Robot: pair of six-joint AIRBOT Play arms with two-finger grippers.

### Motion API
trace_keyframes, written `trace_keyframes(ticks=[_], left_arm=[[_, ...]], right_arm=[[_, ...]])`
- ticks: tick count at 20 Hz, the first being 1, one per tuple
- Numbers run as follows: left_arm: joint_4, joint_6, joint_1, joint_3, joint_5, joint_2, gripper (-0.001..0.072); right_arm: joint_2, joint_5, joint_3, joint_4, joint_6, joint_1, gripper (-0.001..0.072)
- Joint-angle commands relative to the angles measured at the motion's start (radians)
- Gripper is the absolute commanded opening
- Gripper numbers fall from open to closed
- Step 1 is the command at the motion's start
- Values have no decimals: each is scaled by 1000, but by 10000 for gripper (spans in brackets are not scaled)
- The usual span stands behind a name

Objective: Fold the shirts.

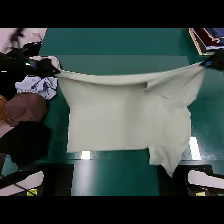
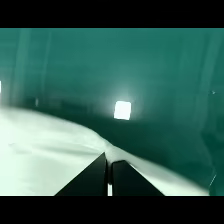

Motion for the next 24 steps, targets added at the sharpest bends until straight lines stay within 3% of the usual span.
trace_keyframes(ticks=[1, 8, 11, 14, 20, 22, 23, 24], left_arm=[[-22, 56, -42, 26, 227, -191, 21], [-55, 71, -32, 277, 257, -364, 22], [-18, 170, -27, 276, 83, -364, 22], [89, 149, -27, 243, -77, -364, 21], [106, 118, -27, 25, -27, -364, 22], [106, 69, -27, -6, -21, -364, 23], [107, 48, -27, -7, -30, -364, 40], [106, 47, -27, -7, -34, -363, 274]], right_arm=[[-188, -138, 21, -34, 24, 57, 13], [-371, -208, 246, -44, 46, 58, 13], [-348, -180, 229, -119, 30, 62, 13], [-262, -152, 68, -255, 29, 78, 13], [-109, -266, -297, -275, 30, 81, 15], [-102, -279, -357, -267, 31, 81, 15], [-103, -280, -372, -260, 31, 81, 16], [-103, -278, -384, -234, 33, 81, 48]])
